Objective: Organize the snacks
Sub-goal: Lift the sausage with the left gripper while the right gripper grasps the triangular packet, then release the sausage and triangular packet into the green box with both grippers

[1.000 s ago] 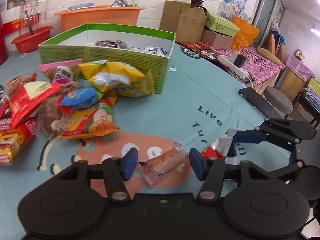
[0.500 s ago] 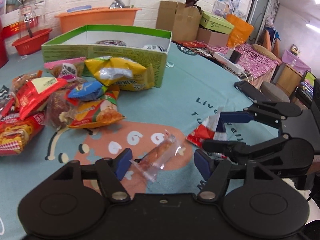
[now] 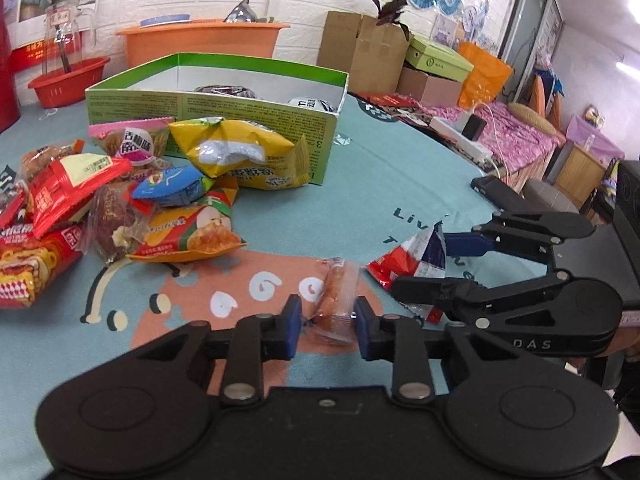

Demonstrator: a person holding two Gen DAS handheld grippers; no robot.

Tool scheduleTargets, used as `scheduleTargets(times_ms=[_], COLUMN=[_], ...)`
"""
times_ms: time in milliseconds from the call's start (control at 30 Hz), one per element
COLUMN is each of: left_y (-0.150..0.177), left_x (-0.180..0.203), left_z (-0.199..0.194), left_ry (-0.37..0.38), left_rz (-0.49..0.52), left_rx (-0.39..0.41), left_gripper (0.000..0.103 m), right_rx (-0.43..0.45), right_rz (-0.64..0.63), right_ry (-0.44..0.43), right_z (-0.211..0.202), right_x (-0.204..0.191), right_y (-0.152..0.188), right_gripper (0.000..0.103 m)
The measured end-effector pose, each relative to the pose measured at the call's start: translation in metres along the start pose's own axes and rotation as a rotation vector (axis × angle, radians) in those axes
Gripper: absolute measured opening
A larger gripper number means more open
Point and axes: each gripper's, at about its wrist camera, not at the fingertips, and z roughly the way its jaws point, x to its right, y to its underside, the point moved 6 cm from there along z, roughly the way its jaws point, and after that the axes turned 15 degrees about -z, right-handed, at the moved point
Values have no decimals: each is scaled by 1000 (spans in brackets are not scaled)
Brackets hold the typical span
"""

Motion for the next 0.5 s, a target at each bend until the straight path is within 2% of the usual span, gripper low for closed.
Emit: scheduleTargets(times_ms=[100, 200, 500], left_y=[-5, -16, -94], left_x=[-3, -2, 19], left_z=[-4, -16, -55], left_ry=[18, 41, 69], left_rz=[-49, -70, -47], left_rx=[18, 49, 257], left_gripper=[40, 39, 39], right_rx=[11, 45, 219], right_rz=[5, -9, -30], right_ry=[0, 18, 117], right_z=[-3, -9, -12], right_x=[1, 6, 47], right_y=[-5, -16, -82], right_gripper=[71, 70, 71])
